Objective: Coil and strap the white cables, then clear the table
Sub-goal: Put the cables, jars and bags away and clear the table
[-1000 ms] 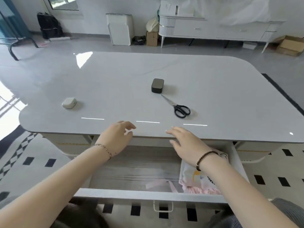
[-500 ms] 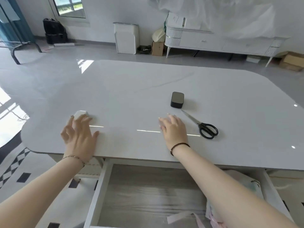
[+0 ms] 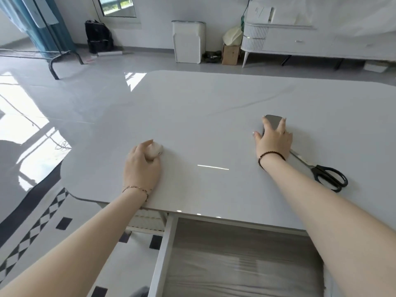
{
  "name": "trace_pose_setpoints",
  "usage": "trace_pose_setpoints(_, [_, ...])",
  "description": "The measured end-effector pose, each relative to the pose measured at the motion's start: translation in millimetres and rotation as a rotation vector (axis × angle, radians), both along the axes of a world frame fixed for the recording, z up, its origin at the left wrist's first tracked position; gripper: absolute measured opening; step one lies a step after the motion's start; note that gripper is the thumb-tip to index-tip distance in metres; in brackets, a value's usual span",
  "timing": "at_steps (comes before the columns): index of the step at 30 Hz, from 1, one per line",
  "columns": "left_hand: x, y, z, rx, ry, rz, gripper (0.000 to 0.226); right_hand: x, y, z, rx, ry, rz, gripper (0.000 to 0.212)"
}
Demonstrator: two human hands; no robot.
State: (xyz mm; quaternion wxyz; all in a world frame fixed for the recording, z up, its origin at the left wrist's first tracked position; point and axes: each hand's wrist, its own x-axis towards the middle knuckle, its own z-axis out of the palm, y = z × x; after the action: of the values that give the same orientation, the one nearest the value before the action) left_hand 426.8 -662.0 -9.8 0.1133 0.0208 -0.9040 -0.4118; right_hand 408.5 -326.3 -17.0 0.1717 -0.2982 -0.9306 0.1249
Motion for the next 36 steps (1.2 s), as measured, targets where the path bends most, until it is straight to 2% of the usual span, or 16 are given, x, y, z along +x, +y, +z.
trace_pose_setpoints(3, [0,-2,2,0.004,0.027,-0.046,0.046,0,-7,2,0.025,0.083,0.12,0.046])
trace_pose_setpoints(6, [3,2,5,0.006,0.027,-0.074,0.046,13,-15,2,-0.021,0.132,0.284,0.049])
trace_pose_setpoints(12, [37,-5,25,0.186,-0.097,-0.026,0.042,77,-38,6,-0.064,0.194,0.4,0.074])
trace_pose_setpoints(14, [58,-2,28,0.194,-0.141,-0.051,0.042,100,-45,6,-0.178,0.177,0.382,0.08])
trace_pose_setpoints(16, [84,7,34,0.24,-0.178,-0.087,0.045,127,-51,11,-0.386,0.215,0.32,0.089])
trace_pose_setpoints(19, [121,28,60,0.464,-0.144,-0.109,0.047,174,-59,24,-0.631,0.286,0.236,0.095])
trace_pose_setpoints(22, [152,49,86,0.656,-0.197,-0.154,0.041,217,-54,30,-0.642,0.126,0.262,0.093])
trace_pose_setpoints(24, [178,58,90,0.557,-0.281,-0.236,0.039,247,-46,34,-0.521,0.025,0.327,0.087])
trace_pose_setpoints(26, [201,64,82,0.284,-0.353,-0.348,0.037,277,-40,40,-0.408,-0.113,0.455,0.085])
trace_pose_setpoints(28, [215,69,69,0.027,-0.428,-0.446,0.037,303,-41,44,-0.361,-0.27,0.59,0.085])
trace_pose_setpoints(30, [219,76,53,-0.134,-0.502,-0.491,0.031,325,-42,39,-0.322,-0.399,0.672,0.084])
trace_pose_setpoints(32, [217,81,40,-0.254,-0.567,-0.481,0.019,332,-44,27,-0.337,-0.525,0.651,0.079])
trace_pose_setpoints(34, [213,82,26,-0.39,-0.628,-0.469,0.01,327,-49,15,-0.427,-0.609,0.566,0.057])
trace_pose_setpoints(36, [206,84,15,-0.489,-0.681,-0.486,0.008,314,-53,6,-0.45,-0.626,0.518,0.019])
